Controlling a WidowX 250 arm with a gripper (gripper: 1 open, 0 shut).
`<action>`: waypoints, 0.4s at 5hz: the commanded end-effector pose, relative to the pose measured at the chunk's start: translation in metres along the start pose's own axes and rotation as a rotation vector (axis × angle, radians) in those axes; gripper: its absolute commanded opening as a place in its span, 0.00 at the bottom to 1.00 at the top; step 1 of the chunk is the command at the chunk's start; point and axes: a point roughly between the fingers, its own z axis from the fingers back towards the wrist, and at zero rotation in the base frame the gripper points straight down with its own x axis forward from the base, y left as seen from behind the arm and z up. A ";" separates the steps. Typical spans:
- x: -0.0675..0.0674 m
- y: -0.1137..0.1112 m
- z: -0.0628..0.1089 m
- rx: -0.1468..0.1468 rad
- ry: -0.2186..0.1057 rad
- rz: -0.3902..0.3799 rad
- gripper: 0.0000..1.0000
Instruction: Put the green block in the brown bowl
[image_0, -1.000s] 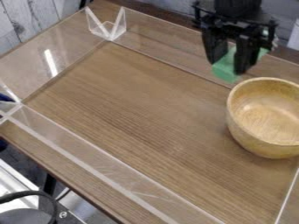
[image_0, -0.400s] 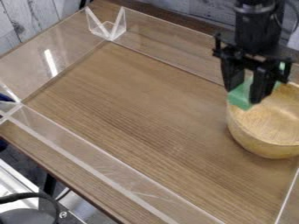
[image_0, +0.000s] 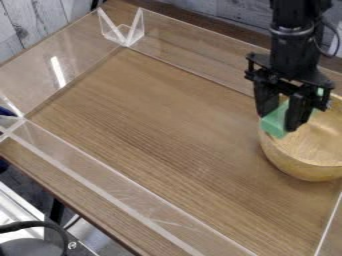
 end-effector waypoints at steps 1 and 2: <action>0.013 -0.005 0.016 0.011 -0.071 -0.022 0.00; 0.016 -0.004 0.015 0.012 -0.073 -0.020 0.00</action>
